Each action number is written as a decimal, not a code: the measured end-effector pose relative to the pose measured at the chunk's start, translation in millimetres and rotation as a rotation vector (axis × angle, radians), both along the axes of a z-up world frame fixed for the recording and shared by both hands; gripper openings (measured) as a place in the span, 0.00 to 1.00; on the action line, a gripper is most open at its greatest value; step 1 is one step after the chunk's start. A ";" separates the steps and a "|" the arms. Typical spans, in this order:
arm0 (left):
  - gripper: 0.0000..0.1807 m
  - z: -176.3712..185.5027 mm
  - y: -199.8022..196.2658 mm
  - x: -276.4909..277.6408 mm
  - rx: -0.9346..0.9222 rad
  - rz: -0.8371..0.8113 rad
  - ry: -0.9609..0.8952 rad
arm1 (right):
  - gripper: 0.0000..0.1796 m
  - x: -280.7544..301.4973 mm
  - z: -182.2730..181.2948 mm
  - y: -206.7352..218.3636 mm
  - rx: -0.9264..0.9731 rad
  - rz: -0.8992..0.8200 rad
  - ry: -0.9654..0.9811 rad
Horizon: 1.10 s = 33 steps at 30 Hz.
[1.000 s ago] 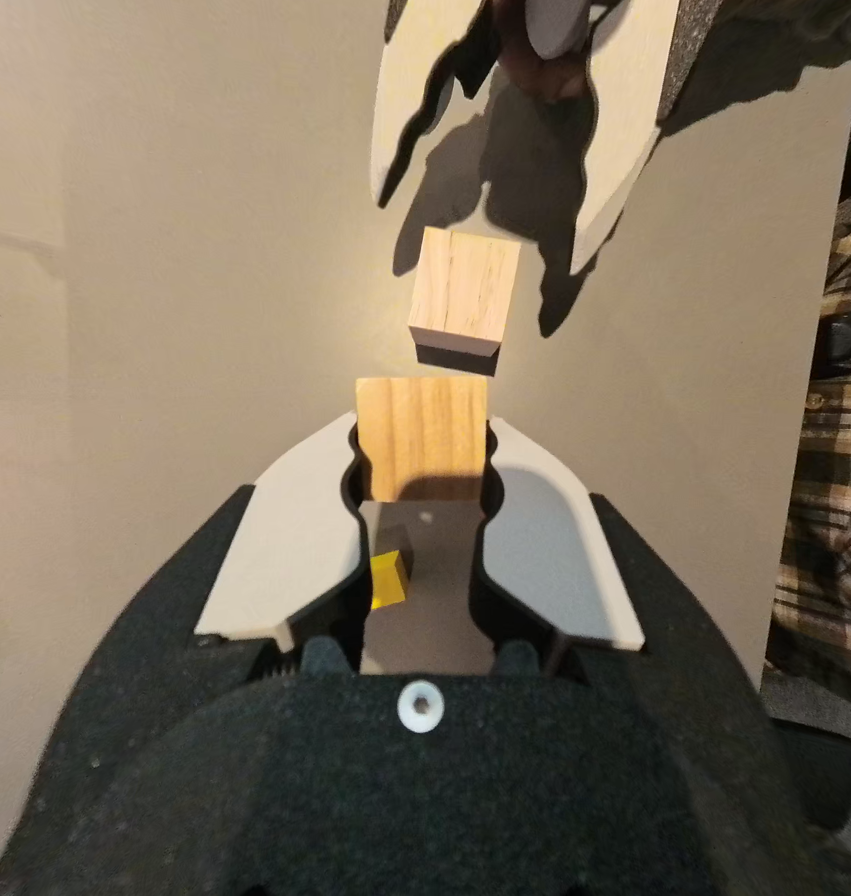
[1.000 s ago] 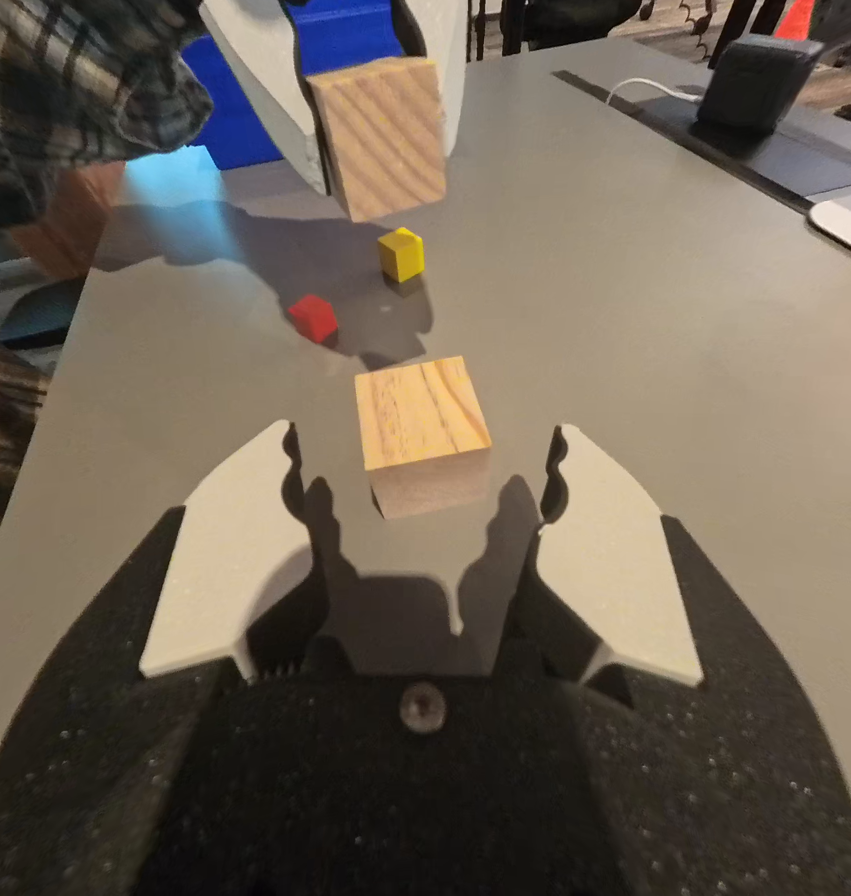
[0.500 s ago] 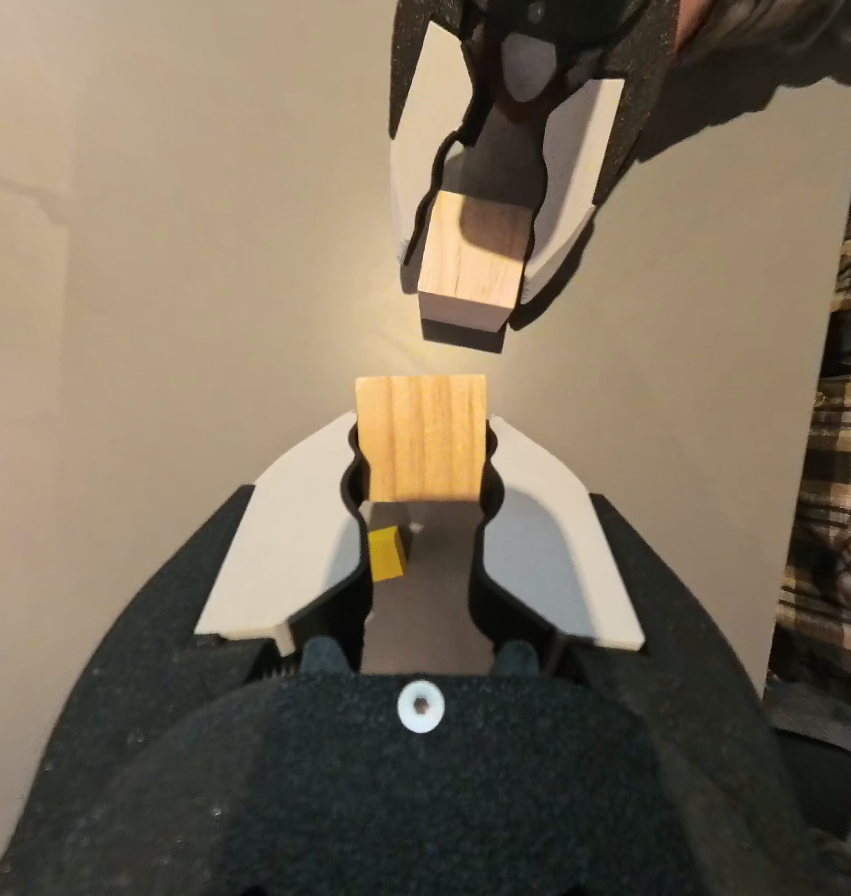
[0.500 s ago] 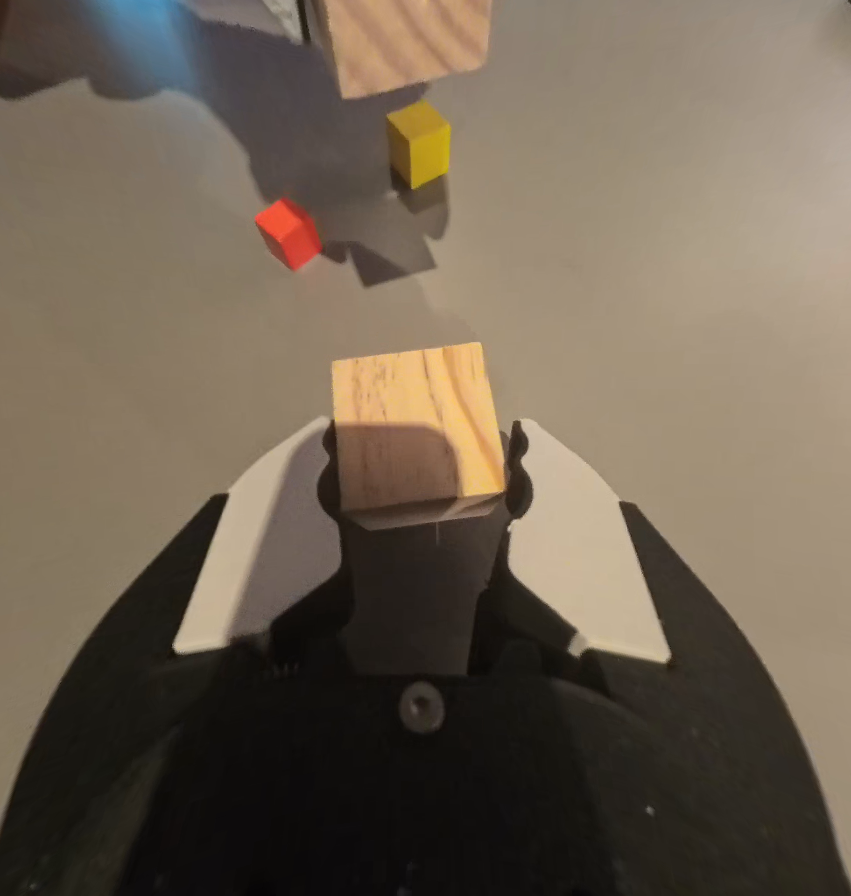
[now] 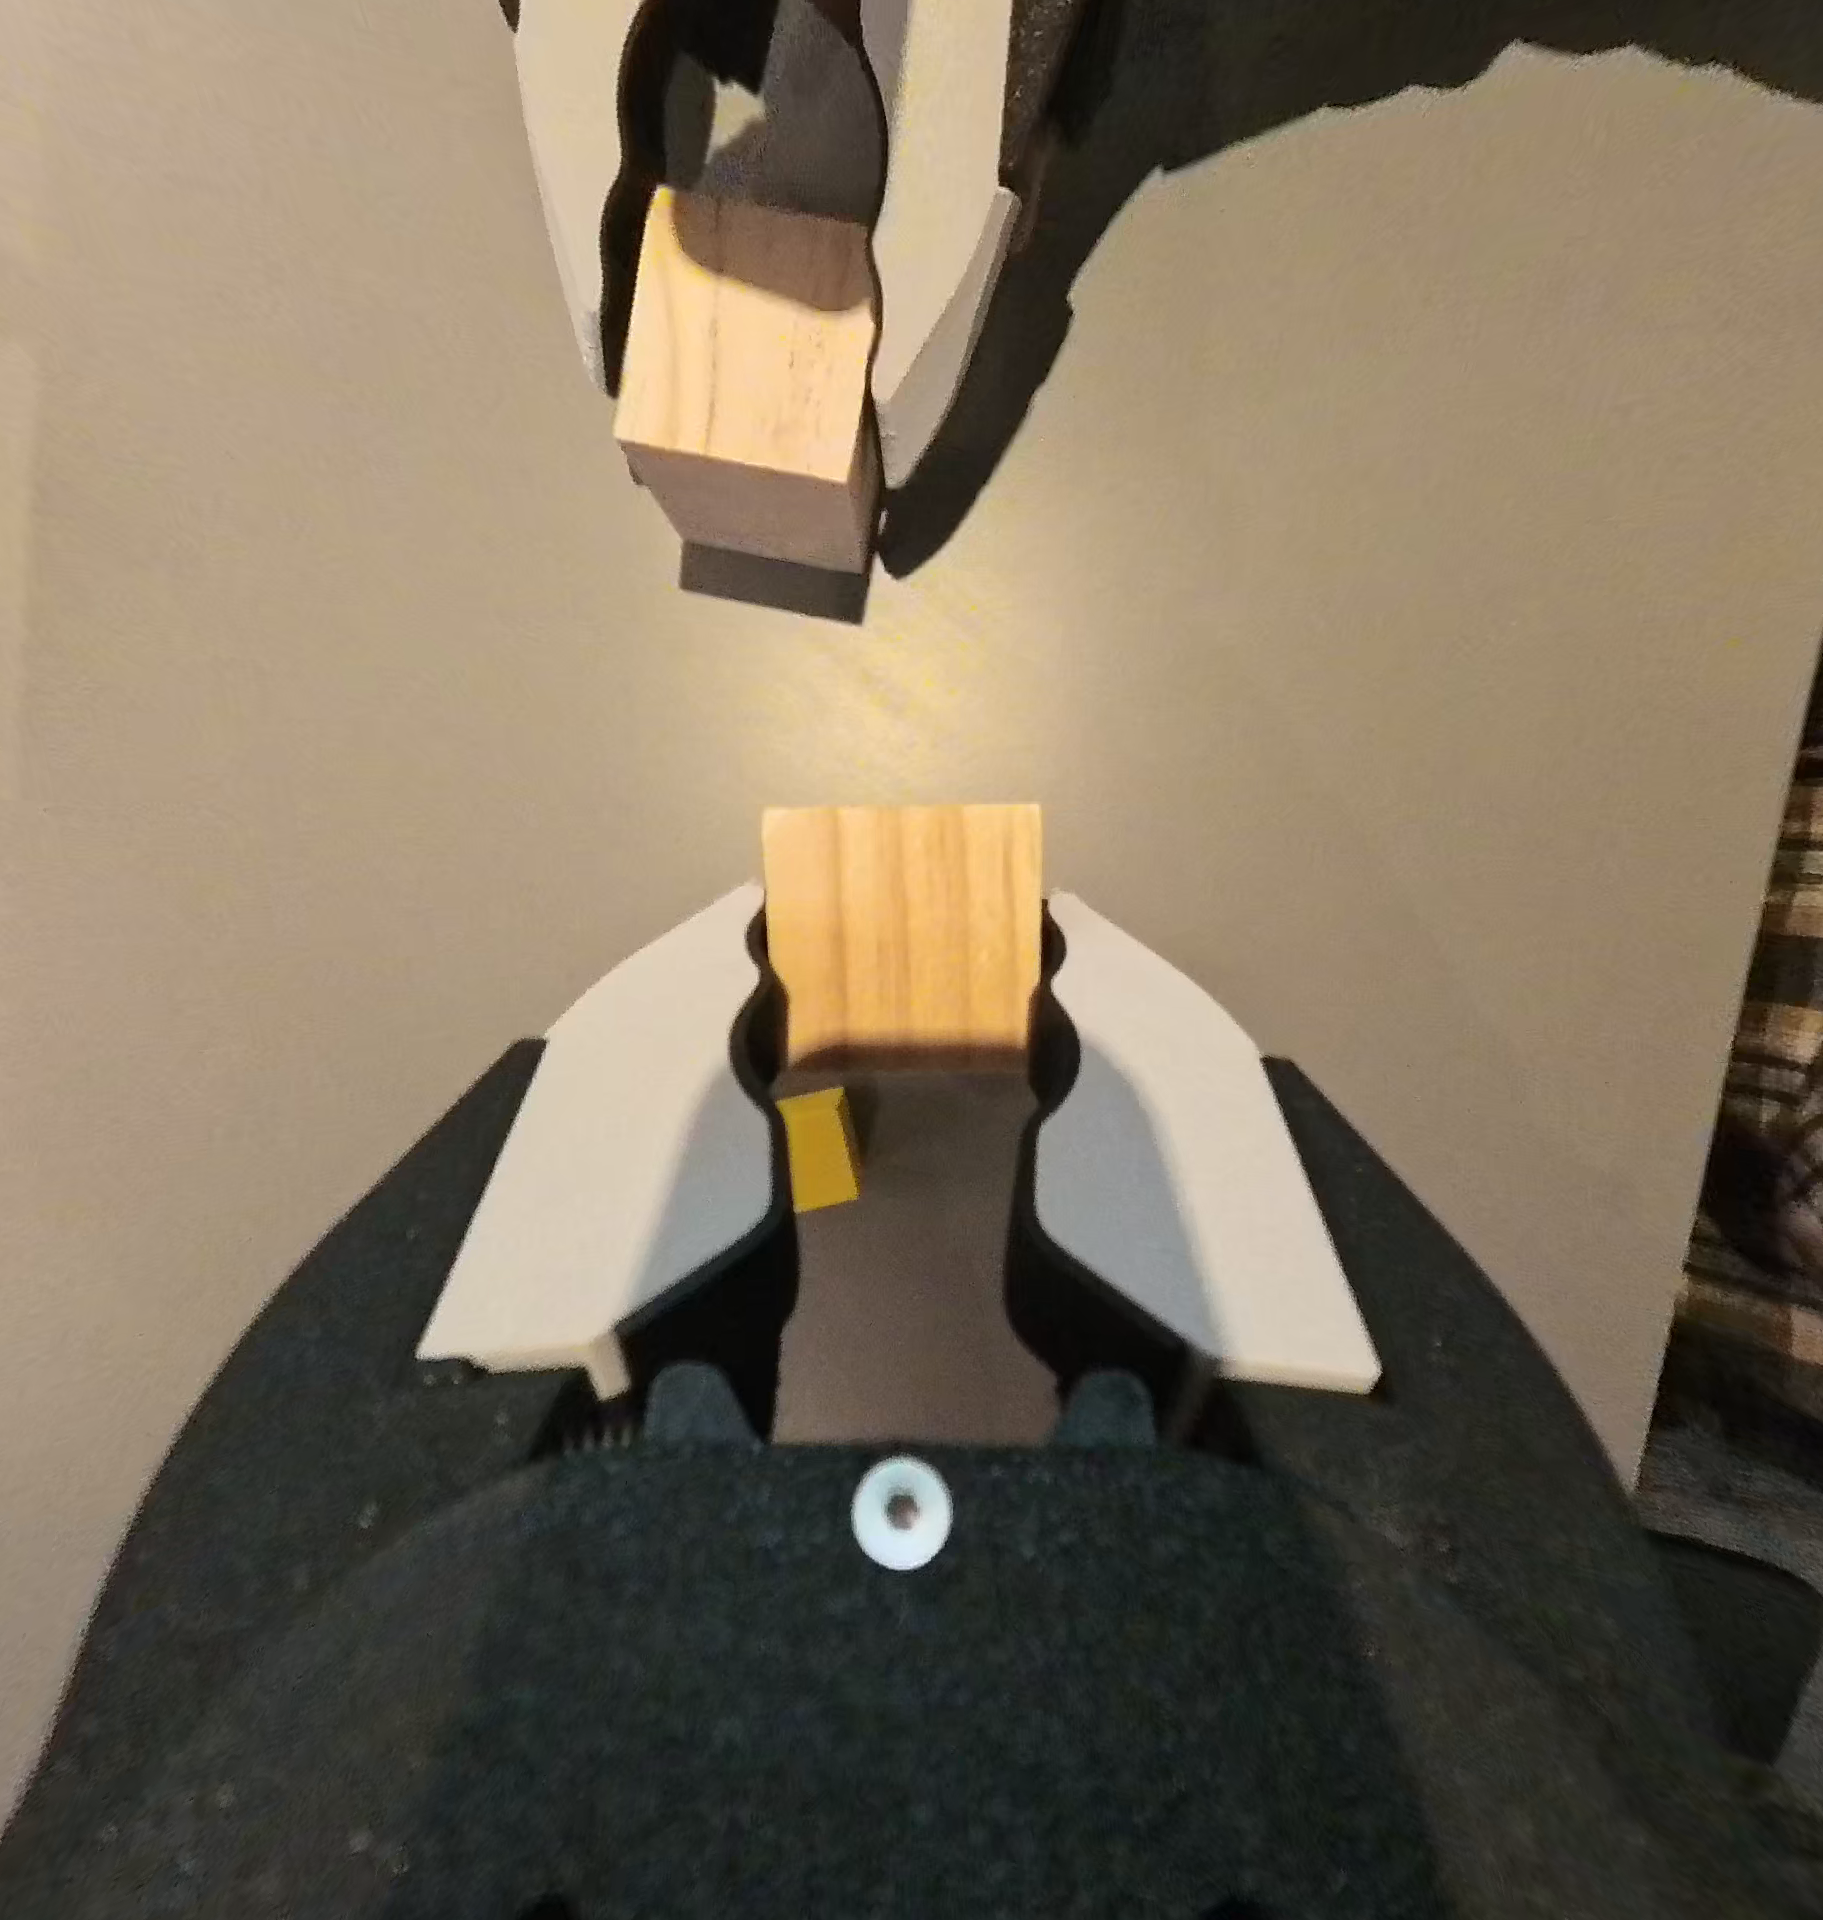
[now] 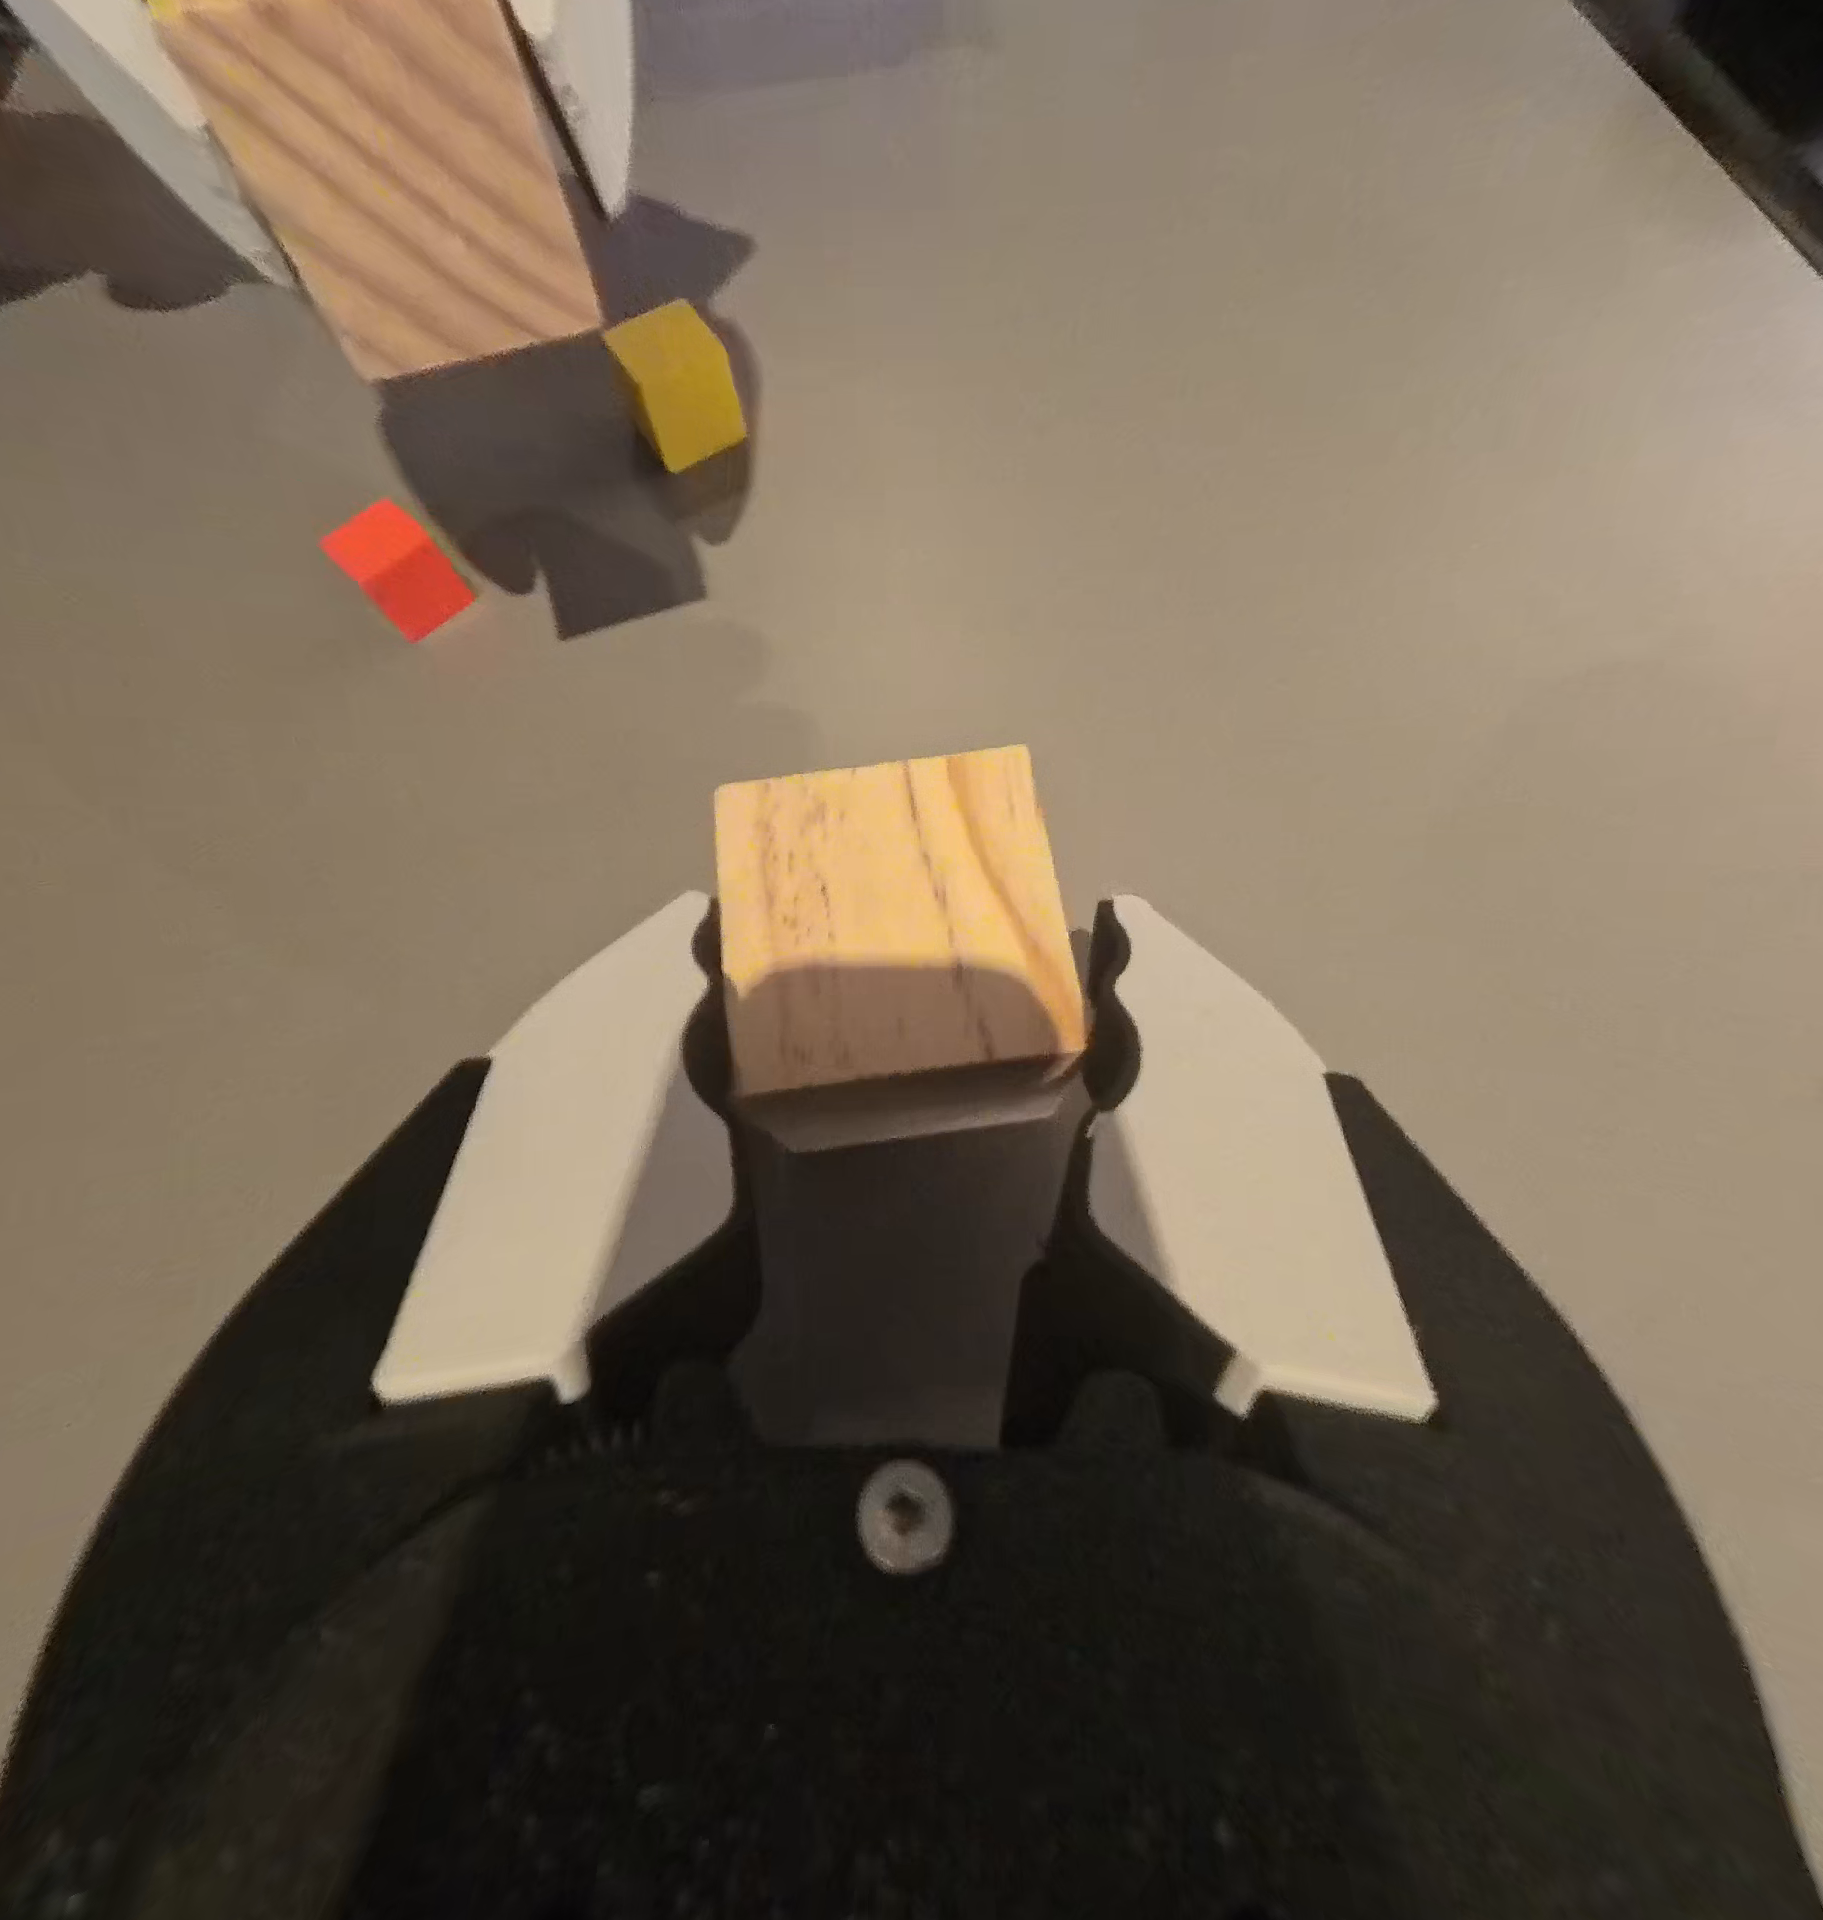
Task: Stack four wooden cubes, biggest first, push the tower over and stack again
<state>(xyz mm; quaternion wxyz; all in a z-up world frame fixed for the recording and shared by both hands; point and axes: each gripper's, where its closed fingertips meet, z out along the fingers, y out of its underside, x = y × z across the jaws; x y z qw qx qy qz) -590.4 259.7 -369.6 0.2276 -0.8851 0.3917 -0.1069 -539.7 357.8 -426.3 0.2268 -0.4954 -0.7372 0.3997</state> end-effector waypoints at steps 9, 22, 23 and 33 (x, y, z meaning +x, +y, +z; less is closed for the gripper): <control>0.25 -0.5 5.2 6.5 0.003 0.001 -0.015 | 0.55 -3.6 6.2 12.7 -0.002 -0.035 0.021; 0.25 23.9 75.6 41.6 0.012 -0.121 0.036 | 0.67 92.8 48.0 48.1 -0.002 -0.208 0.245; 0.25 21.6 81.7 45.4 -0.001 -0.134 0.048 | 0.66 96.1 46.0 49.1 -0.010 -0.212 0.246; 0.25 -5.6 108.3 63.5 -0.063 -0.176 0.075 | 0.63 104.1 56.4 56.6 -0.038 -0.226 0.291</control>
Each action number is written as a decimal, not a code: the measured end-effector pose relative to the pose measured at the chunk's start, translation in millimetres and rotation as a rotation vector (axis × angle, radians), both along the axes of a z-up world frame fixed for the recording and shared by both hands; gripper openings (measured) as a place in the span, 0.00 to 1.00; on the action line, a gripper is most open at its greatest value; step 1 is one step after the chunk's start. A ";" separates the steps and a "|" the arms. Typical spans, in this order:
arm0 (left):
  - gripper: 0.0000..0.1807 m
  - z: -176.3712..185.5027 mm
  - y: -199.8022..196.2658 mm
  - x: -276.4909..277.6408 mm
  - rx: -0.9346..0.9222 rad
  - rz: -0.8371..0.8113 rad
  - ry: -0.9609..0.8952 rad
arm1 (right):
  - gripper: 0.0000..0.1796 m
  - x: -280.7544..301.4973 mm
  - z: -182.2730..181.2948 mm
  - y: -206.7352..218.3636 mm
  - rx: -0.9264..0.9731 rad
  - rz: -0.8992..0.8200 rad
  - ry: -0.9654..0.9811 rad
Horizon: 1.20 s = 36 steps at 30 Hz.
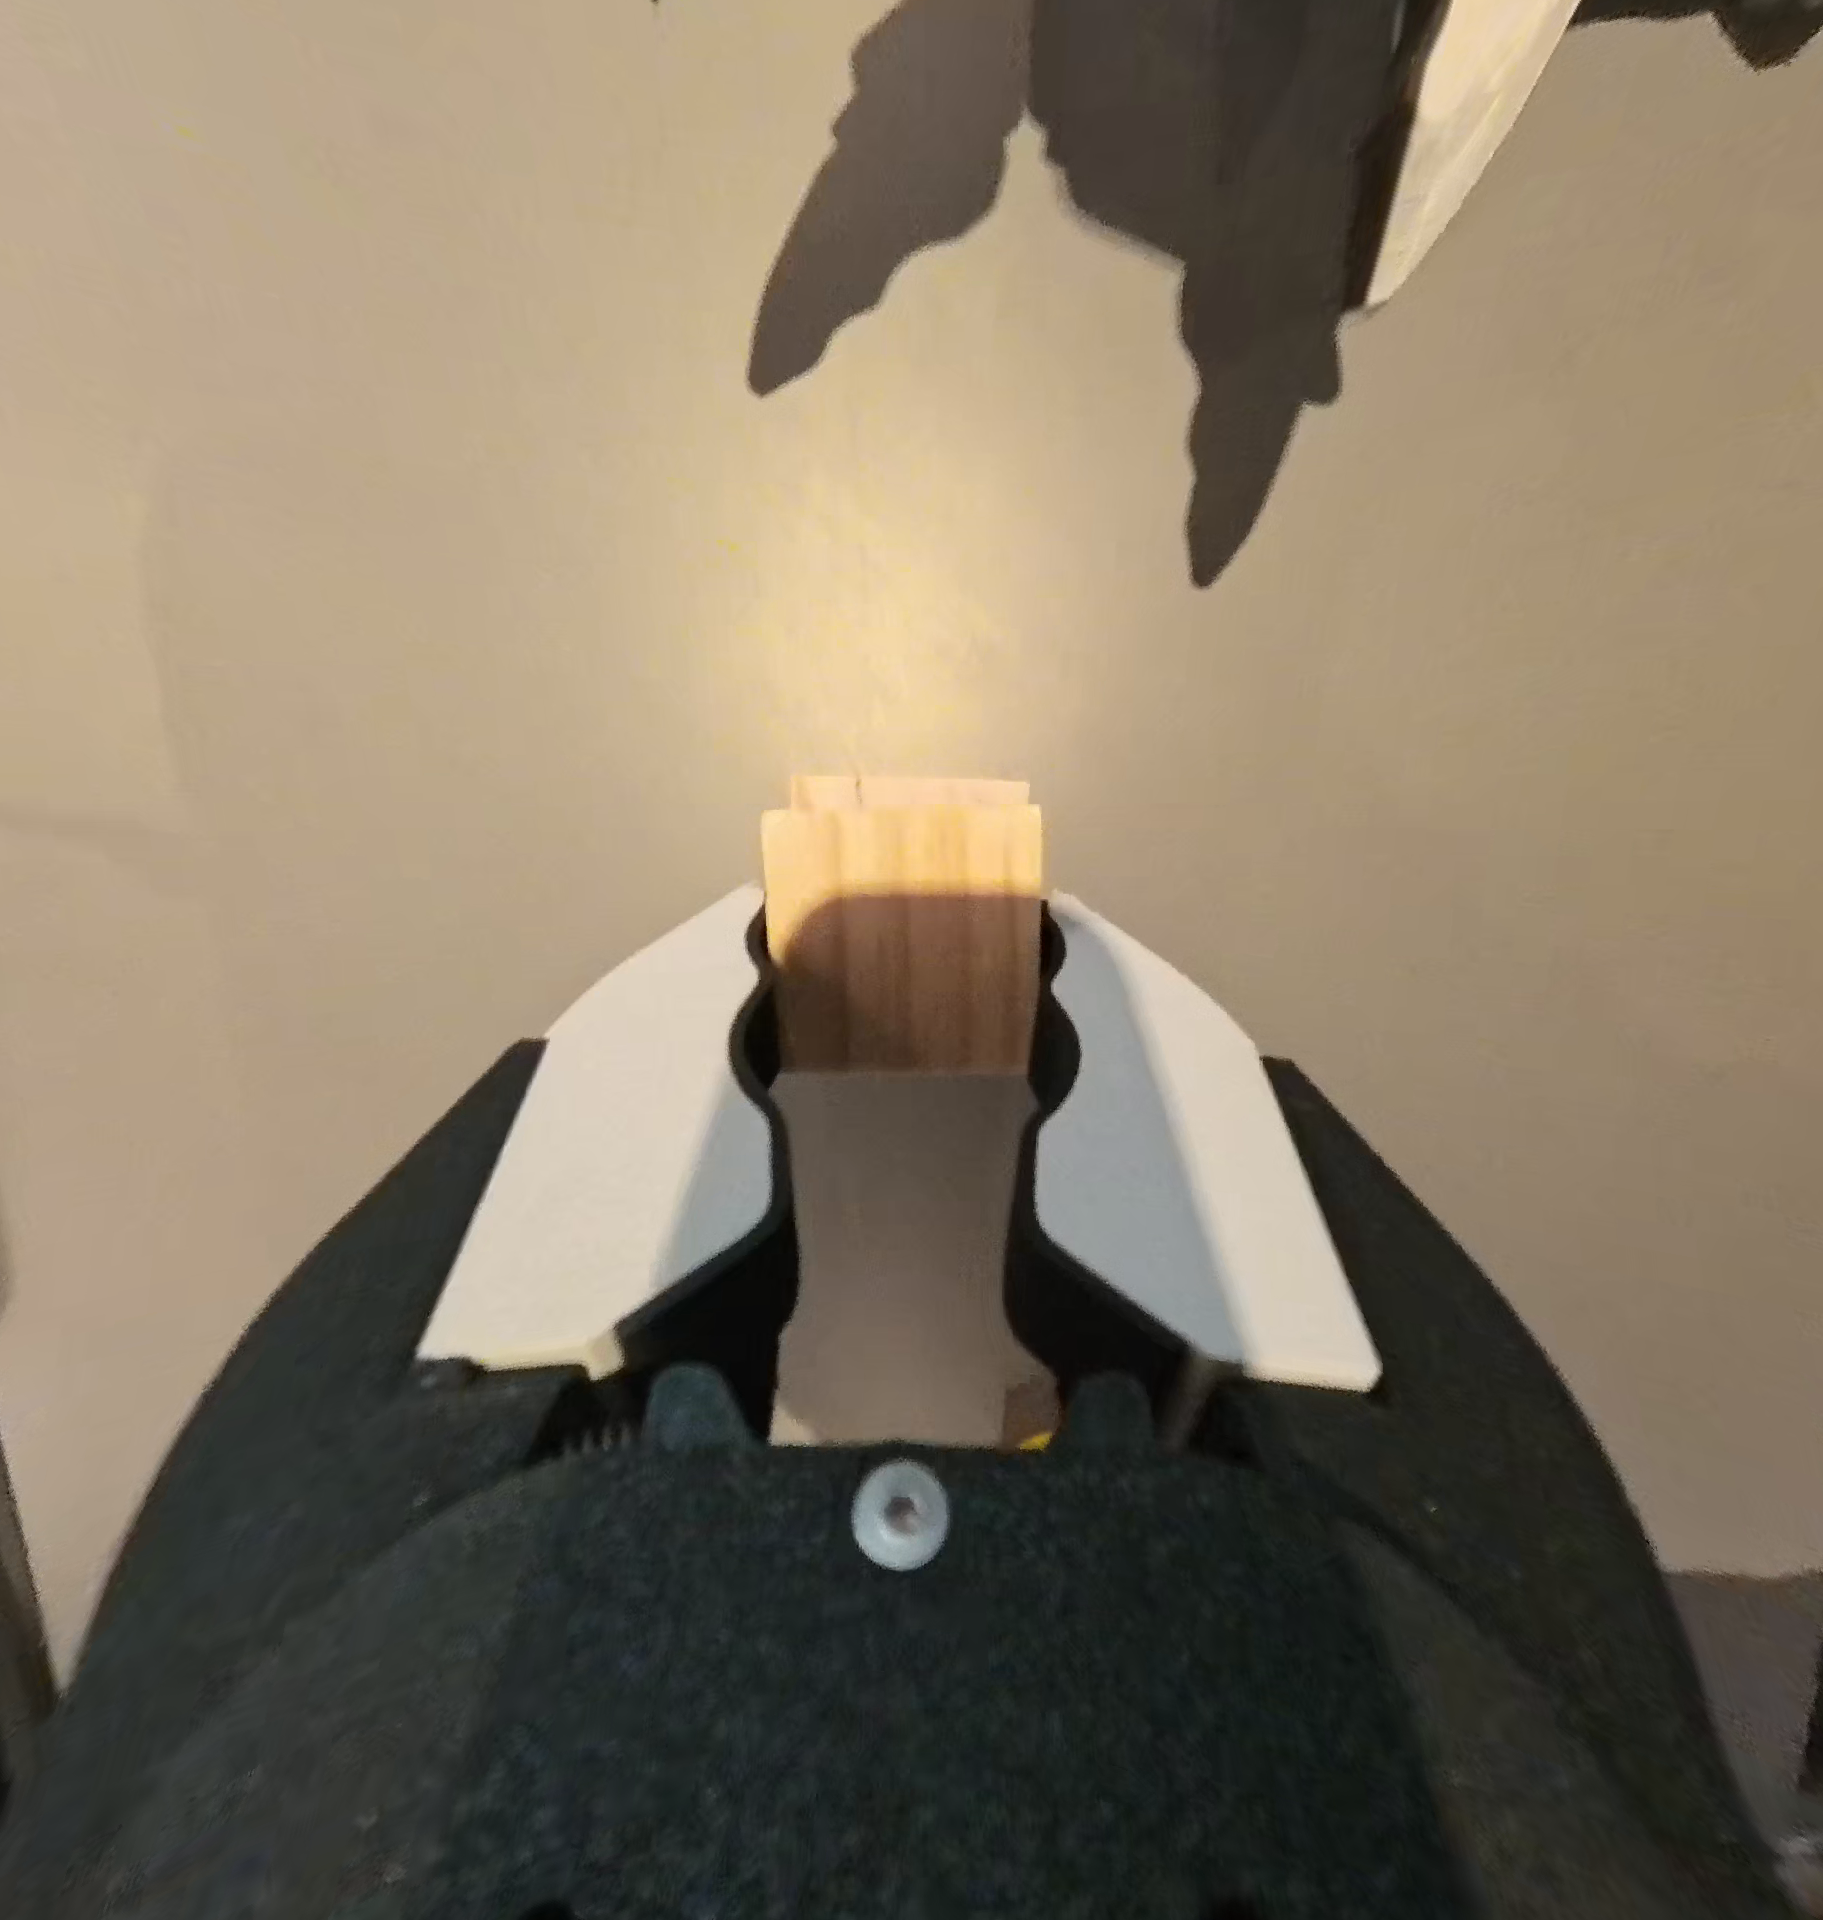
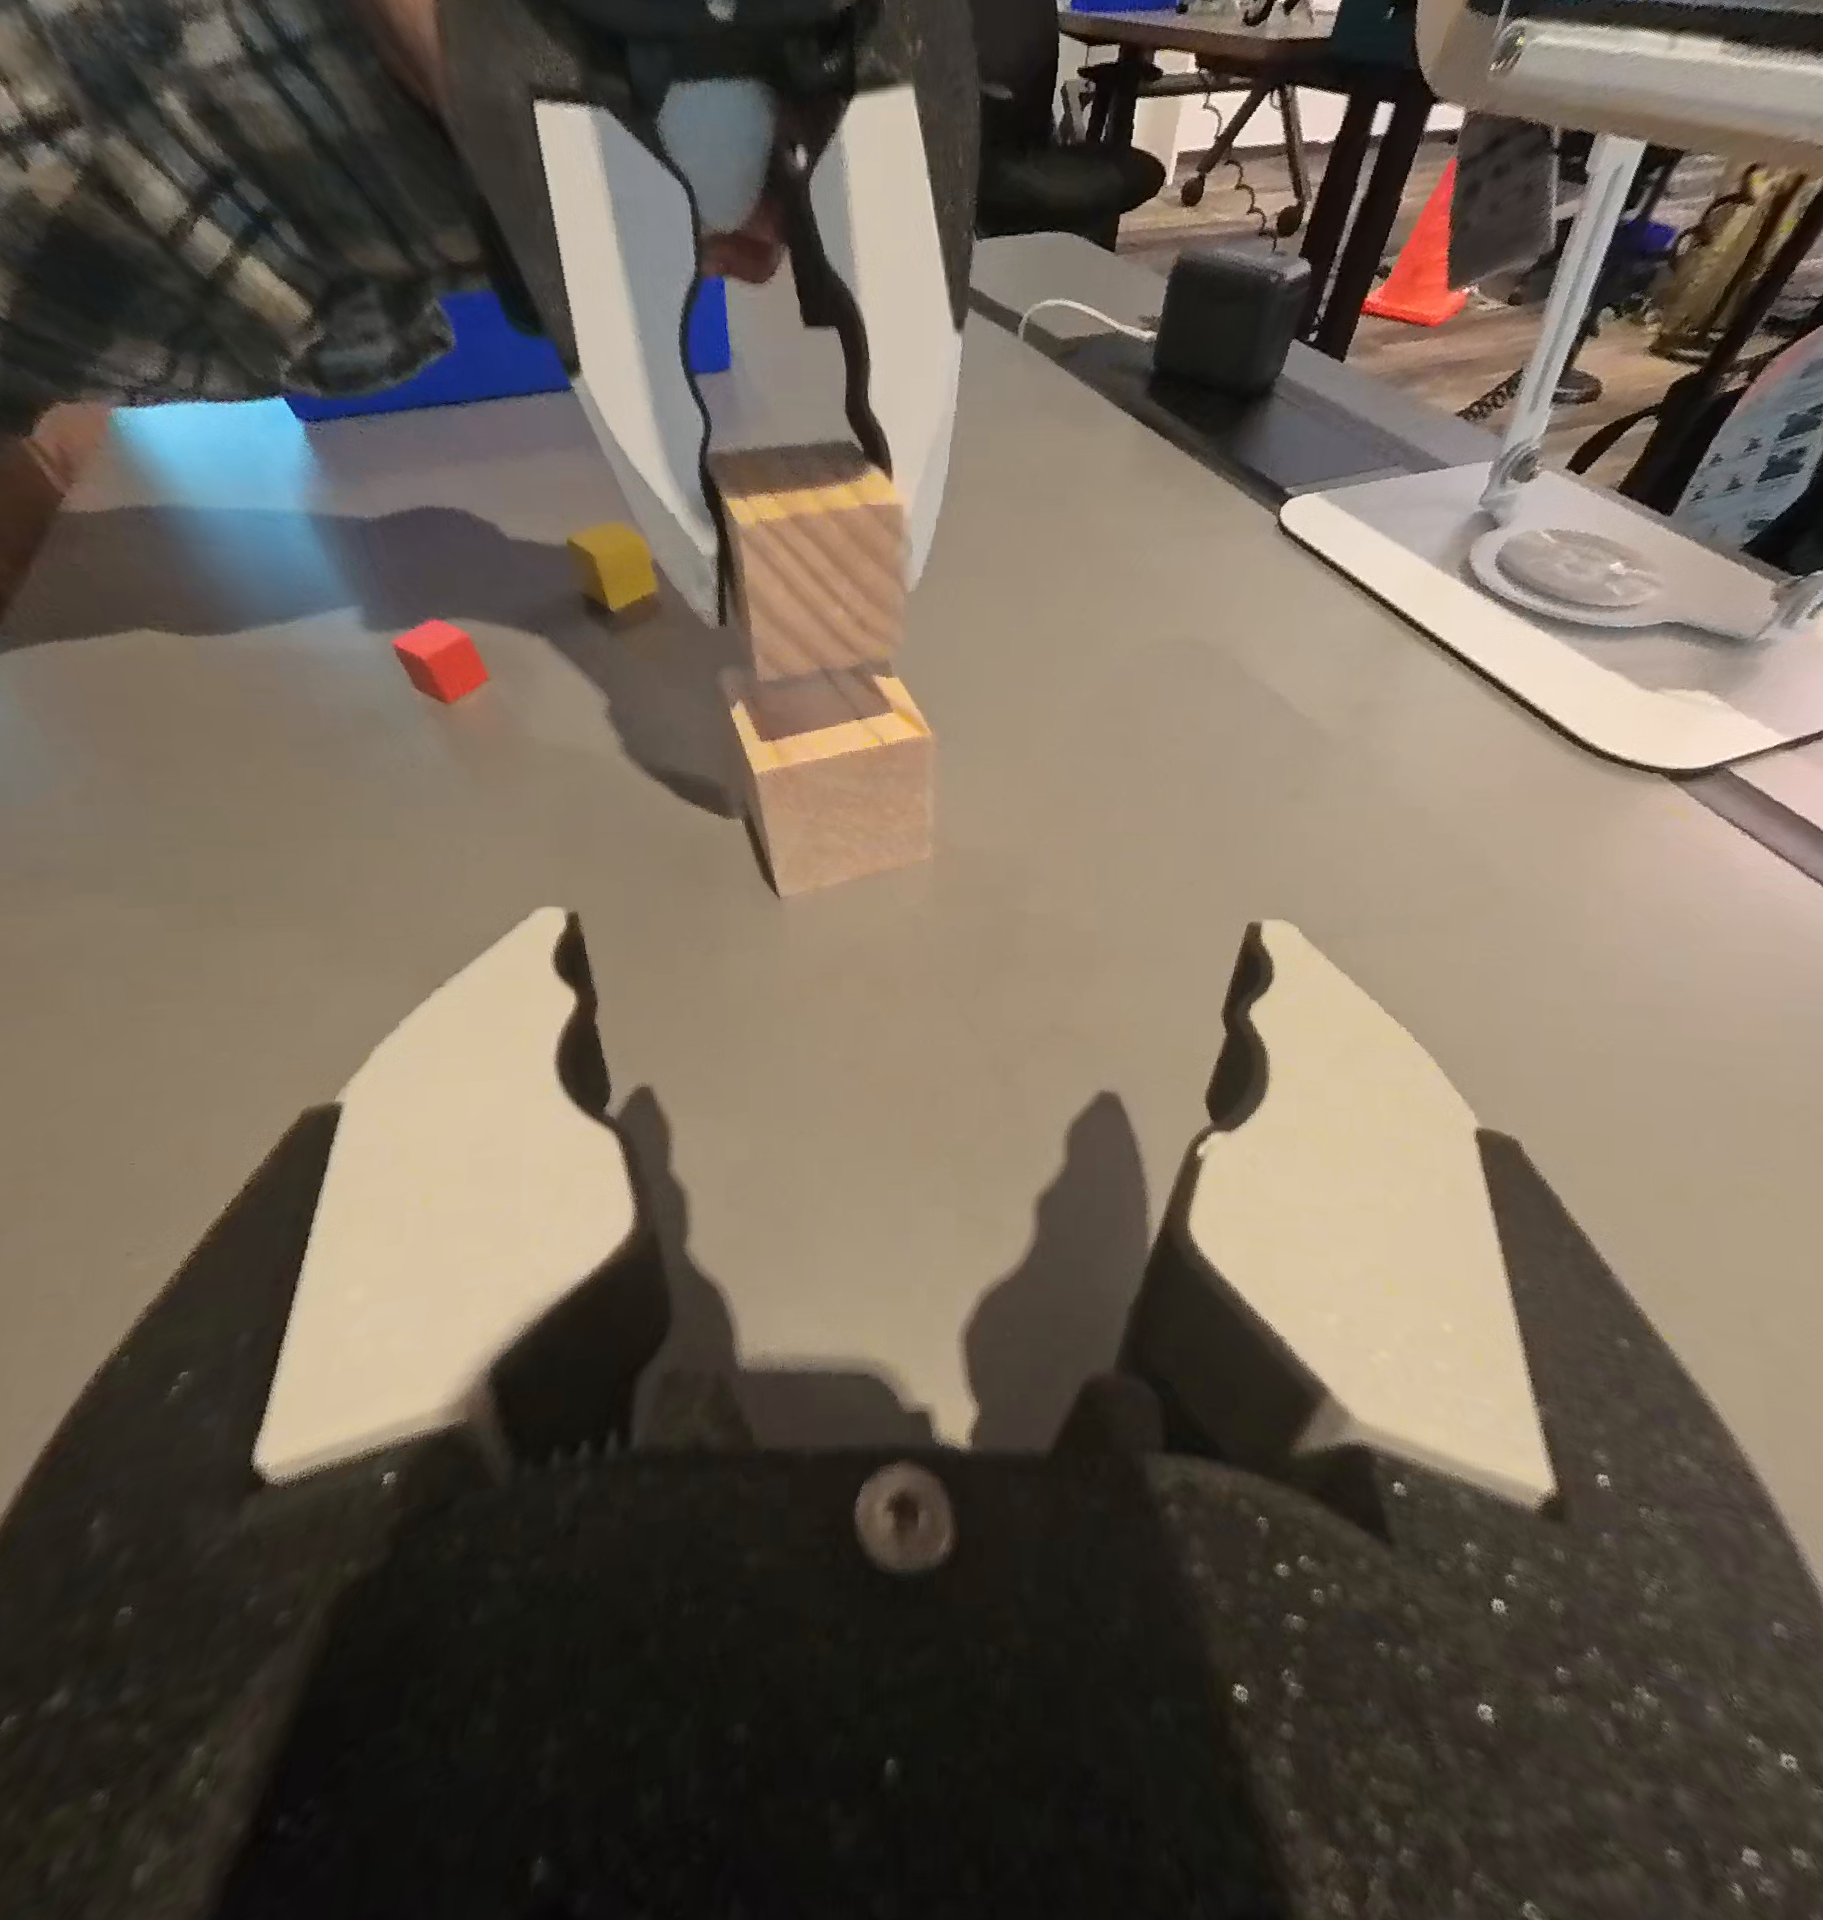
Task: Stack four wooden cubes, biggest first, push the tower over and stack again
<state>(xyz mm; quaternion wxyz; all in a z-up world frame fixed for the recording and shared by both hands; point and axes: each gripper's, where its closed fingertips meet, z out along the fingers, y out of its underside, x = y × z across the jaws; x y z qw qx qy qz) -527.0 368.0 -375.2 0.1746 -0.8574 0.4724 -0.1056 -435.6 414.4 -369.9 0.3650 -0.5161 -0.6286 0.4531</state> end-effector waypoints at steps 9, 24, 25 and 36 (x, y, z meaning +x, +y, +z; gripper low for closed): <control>0.25 -10.3 -0.9 -2.3 -0.007 -0.003 0.031 | 0.63 -3.0 0.2 -5.2 -0.009 0.018 -0.005; 0.25 -17.8 0.3 0.3 -0.012 -0.012 0.017 | 0.62 -2.7 4.2 -7.0 -0.031 0.028 0.012; 0.25 -18.9 0.5 0.1 -0.012 -0.012 0.019 | 0.62 -2.7 4.1 -7.2 -0.032 0.029 0.012; 0.25 -21.2 0.0 -0.7 -0.010 -0.025 0.018 | 0.62 -2.4 4.6 -7.4 -0.034 0.030 0.016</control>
